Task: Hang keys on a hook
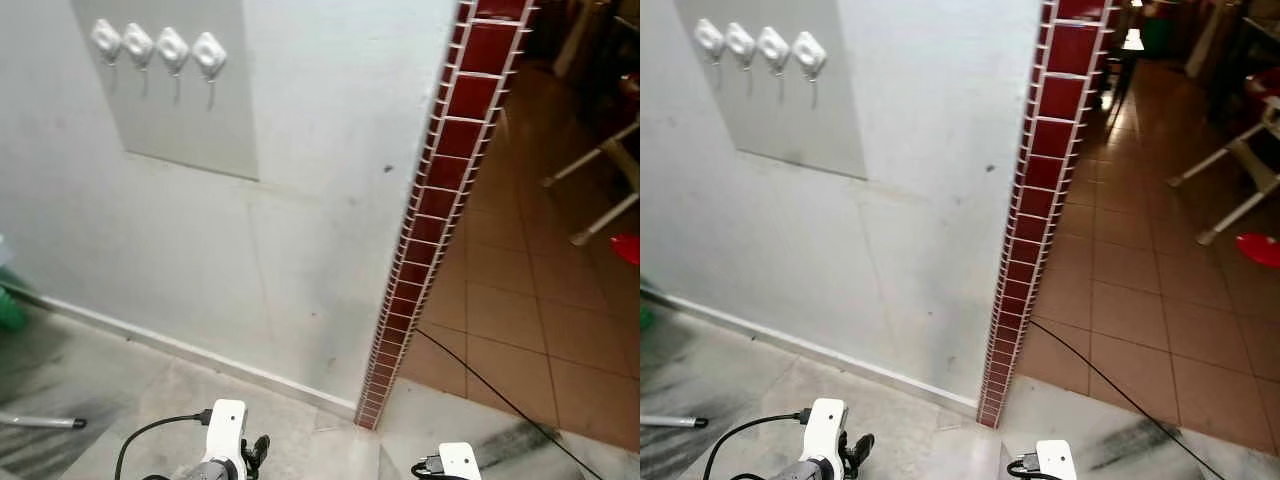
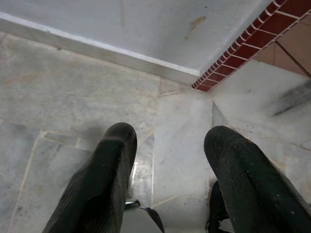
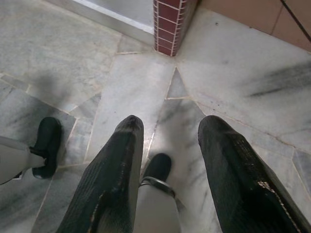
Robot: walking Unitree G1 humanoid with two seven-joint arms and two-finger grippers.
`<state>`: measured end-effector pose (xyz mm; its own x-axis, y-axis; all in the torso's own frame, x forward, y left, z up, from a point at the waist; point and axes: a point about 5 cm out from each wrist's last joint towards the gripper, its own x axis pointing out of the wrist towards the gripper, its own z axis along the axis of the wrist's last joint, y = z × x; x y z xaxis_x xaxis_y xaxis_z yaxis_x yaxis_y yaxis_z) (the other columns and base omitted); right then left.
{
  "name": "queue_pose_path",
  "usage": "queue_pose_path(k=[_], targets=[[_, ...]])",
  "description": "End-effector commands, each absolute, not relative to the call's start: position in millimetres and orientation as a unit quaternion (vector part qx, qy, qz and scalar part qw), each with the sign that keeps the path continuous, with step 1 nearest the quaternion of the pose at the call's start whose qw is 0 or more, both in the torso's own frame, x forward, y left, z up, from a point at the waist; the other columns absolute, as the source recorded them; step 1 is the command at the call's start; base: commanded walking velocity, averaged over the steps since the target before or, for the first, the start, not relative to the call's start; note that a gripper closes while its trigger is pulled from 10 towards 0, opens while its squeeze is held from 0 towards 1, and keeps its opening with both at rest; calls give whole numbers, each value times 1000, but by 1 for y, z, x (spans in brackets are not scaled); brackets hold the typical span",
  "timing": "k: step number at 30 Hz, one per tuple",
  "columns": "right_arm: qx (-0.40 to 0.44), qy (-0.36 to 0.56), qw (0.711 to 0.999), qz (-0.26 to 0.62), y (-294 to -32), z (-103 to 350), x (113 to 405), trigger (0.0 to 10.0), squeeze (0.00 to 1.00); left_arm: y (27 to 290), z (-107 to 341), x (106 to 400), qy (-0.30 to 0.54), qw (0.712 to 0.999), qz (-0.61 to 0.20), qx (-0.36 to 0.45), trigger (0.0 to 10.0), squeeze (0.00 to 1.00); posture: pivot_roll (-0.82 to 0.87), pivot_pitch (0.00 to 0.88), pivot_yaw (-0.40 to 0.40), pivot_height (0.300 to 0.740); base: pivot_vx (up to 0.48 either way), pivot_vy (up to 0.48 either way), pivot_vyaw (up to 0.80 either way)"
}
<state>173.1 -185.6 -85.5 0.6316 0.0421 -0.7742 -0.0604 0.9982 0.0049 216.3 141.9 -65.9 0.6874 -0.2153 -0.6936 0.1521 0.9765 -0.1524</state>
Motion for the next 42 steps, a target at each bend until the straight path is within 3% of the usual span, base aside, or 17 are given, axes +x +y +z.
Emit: queue_pose_path(k=[1, 42], targets=[[-18, 429, 903, 24, -189, -86, 172, 10000, 0, 141, -66, 216, 386, 916, -102, -34, 10000, 0, 37, 6, -12, 740, 0, 0, 800], [-14, 428, 903, 26, -191, -86, 170, 10000, 0, 142, -65, 218, 383, 919, -92, -36, 10000, 0, 38, 38, -15, 740, 0, 0, 800]])
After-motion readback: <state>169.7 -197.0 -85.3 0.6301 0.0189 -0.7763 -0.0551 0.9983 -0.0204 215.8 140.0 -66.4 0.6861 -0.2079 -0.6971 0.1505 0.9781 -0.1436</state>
